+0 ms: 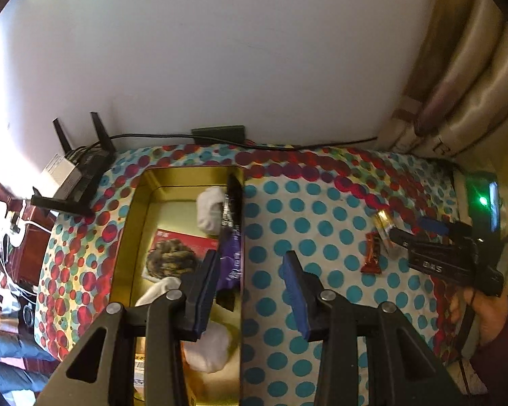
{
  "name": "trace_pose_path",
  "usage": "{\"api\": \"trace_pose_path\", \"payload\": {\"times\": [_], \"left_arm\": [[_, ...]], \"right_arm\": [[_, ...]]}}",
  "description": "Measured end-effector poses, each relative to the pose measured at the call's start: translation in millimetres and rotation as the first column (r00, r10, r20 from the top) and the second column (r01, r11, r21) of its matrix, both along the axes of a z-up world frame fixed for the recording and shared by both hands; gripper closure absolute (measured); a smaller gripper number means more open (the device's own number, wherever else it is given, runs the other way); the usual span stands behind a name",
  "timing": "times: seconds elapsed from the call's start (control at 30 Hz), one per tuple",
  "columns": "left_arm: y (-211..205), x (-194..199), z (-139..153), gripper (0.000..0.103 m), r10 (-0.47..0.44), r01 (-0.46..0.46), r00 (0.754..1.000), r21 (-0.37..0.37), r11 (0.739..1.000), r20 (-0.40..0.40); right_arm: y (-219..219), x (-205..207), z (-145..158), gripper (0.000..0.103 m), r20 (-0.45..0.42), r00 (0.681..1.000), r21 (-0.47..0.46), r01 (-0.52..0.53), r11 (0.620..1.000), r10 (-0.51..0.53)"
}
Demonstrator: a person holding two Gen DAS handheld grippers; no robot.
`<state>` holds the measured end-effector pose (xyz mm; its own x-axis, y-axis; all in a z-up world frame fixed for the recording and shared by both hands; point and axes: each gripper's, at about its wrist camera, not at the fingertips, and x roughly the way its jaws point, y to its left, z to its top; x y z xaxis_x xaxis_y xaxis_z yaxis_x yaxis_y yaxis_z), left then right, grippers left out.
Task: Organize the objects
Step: 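Grasp the yellow eye-drop blister pack with the right tool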
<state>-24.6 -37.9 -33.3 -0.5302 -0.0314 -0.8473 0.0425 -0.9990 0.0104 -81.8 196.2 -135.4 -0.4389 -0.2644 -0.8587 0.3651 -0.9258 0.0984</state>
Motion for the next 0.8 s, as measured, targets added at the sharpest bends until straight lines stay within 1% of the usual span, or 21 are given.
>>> {"api": "trace_pose_path", "payload": {"times": [0.1,0.23,0.27,0.37,0.47,0.53,0.57,0.63,0.7,0.8], "left_arm": [[9.5,1.5,-1.3,0.064,-0.014,0.014,1.0,-0.024,1.0,0.003],[12.9,3.3,-3.7,0.064,-0.014,0.014,1.0,-0.038,0.999,0.014],[13.1,3.8,-4.1,0.064,-0.011,0.011,1.0,-0.041,0.999,0.016],[11.3,5.0,-4.8,0.064,0.004,-0.003,1.0,-0.046,0.999,0.02],[7.5,5.2,-6.0,0.064,0.02,-0.019,0.999,-0.044,0.999,0.026],[5.5,5.0,-7.2,0.064,0.029,-0.028,0.999,-0.04,0.999,0.03],[5.3,4.7,-7.5,0.064,0.032,-0.031,0.999,-0.039,0.999,0.031],[5.1,3.7,-8.5,0.064,0.033,-0.032,0.999,-0.038,0.999,0.033],[5.2,3.3,-9.0,0.064,0.03,-0.029,0.999,-0.036,0.999,0.034],[7.3,1.8,-11.3,0.064,0.023,-0.021,0.999,-0.041,0.999,0.037]], "right_arm": [[-9.9,-2.1,-5.5,0.035,0.009,1.0,0.005,-0.019,1.0,0.019],[-23.5,-9.3,-14.2,0.04,0.026,0.999,0.008,-0.037,0.999,0.037],[-25.1,-10.8,-15.9,0.043,0.03,0.999,0.011,-0.036,0.999,0.036],[-28.7,-15.7,-23.4,0.045,0.047,0.998,0.026,-0.03,0.999,0.029],[-29.4,-19.7,-30.2,0.05,0.063,0.998,0.037,-0.022,0.999,0.019],[-28.8,-21.0,-32.5,0.05,0.062,0.998,0.037,-0.015,0.999,0.013],[-29.1,-21.8,-33.1,0.052,0.065,0.998,0.035,-0.014,0.999,0.012],[-29.6,-22.6,-33.9,0.059,0.071,0.997,0.028,-0.015,0.999,0.013],[-30.1,-22.3,-34.8,0.064,0.076,0.997,0.02,-0.021,1.0,0.019],[-28.8,-21.9,-34.2,0.064,0.076,0.997,0.01,-0.018,1.0,0.017]]}}
